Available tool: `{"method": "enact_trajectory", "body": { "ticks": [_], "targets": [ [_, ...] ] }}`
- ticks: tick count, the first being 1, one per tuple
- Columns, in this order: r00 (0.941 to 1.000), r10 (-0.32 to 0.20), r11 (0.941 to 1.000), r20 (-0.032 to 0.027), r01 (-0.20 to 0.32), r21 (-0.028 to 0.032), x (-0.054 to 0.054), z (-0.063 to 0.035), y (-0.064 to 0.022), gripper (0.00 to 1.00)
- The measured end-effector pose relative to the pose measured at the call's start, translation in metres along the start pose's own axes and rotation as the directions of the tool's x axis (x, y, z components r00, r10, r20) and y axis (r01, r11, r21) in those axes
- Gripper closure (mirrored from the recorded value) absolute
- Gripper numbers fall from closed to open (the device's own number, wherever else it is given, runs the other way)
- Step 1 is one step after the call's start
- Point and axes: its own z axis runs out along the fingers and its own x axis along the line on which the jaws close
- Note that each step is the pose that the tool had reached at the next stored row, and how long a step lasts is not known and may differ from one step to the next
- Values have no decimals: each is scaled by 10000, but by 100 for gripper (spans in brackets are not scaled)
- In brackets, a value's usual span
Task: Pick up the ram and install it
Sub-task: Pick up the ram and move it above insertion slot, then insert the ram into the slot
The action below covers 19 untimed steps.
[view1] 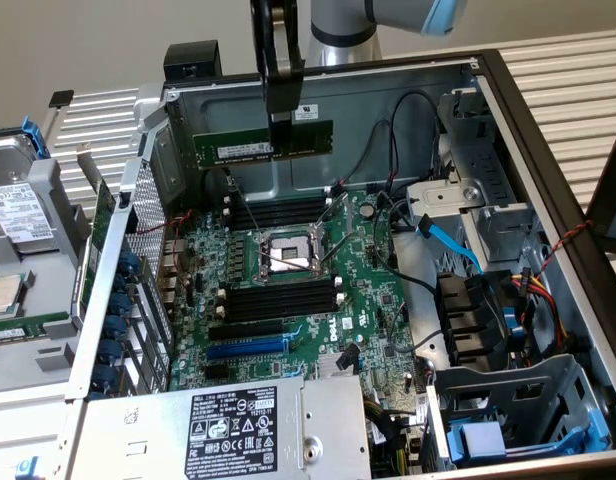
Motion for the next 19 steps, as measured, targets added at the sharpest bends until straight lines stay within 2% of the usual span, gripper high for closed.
{"method": "enact_trajectory", "body": {
  "ticks": [2, 7, 8, 10, 13, 19],
  "targets": [
    [10000, -1, 10000, -36, 1, -6, -19, 20, -27, 87],
    [10000, 51, 10000, -31, -51, -10, -11, 108, -114, 87],
    [10000, 66, 10000, -23, -66, -11, -10, 124, -118, 87],
    [10000, 89, 10000, 36, -89, -35, -9, 142, -125, 87],
    [9998, 101, 9999, 141, -99, -119, -7, 160, -141, 87],
    [9998, 111, 9993, 170, -105, -362, -6, 203, -225, 87]
  ]
}}
